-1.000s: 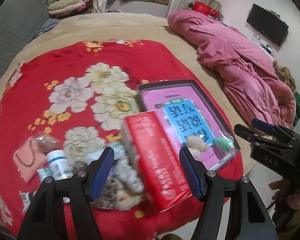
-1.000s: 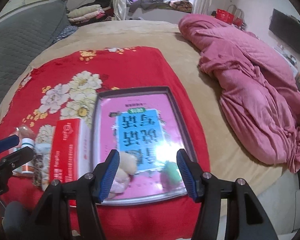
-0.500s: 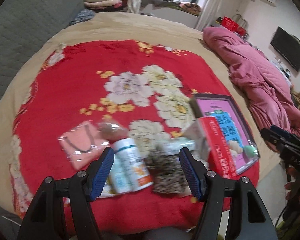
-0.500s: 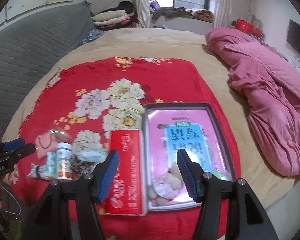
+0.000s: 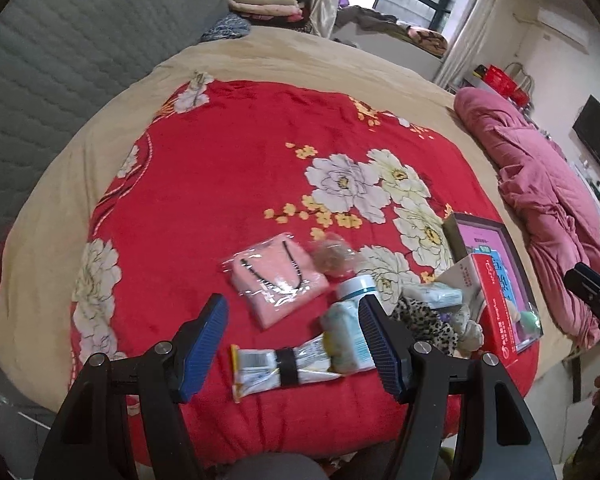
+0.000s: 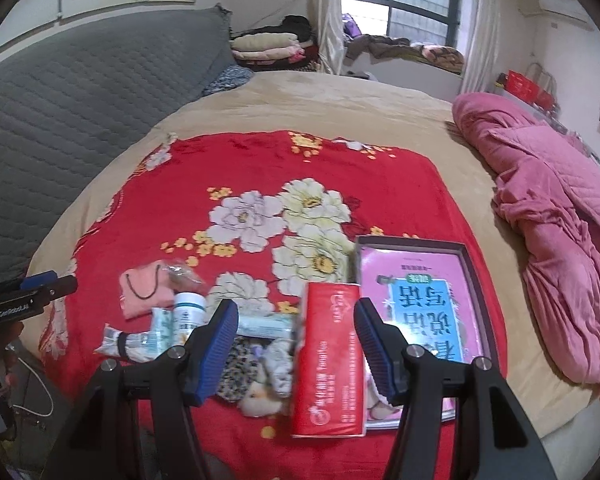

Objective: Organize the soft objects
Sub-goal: 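Withdraw both open tools from the tray back toward the pile, then grasp the wet-wipe pack with the left tool while the right grasps a white packet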

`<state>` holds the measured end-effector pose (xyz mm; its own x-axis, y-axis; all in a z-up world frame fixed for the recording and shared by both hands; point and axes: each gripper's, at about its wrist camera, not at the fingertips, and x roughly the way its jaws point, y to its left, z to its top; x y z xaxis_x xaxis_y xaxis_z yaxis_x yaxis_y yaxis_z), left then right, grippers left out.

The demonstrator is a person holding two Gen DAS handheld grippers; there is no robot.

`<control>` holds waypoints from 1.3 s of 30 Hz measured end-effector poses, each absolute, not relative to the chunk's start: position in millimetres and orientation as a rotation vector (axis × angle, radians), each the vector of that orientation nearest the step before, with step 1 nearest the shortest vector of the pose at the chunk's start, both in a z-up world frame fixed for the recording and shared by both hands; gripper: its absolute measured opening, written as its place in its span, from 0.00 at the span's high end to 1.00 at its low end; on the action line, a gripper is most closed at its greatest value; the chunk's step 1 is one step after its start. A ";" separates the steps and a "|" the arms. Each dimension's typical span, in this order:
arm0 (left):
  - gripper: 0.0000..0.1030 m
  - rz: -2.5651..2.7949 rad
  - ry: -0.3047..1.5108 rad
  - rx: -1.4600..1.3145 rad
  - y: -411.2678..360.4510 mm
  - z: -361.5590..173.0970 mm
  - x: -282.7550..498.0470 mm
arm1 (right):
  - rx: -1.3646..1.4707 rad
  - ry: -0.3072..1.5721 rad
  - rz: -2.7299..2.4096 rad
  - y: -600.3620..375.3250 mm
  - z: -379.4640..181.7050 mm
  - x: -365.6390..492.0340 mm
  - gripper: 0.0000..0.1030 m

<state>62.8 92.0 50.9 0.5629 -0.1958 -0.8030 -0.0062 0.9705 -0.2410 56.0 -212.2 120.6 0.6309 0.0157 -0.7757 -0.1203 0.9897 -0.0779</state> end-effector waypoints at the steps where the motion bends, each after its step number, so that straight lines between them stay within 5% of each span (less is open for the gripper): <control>1: 0.33 -0.109 0.968 -0.230 95.6 50.7 61.4 | -0.134 0.884 0.082 -207.0 120.4 55.1 0.42; 13: 0.33 -0.131 1.002 -0.235 107.7 37.0 48.3 | -0.178 0.916 0.146 -160.5 101.9 51.0 0.42; 39: 0.33 -0.264 1.187 -0.174 8.0 -36.5 71.8 | -0.159 1.039 0.144 -182.1 39.0 52.3 0.42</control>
<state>71.8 8.0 -36.5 0.3494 -0.2931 -0.8900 0.1112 0.9561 -0.2712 52.3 -182.1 39.0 0.4995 0.0434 -0.8652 -0.1936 0.9791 -0.0627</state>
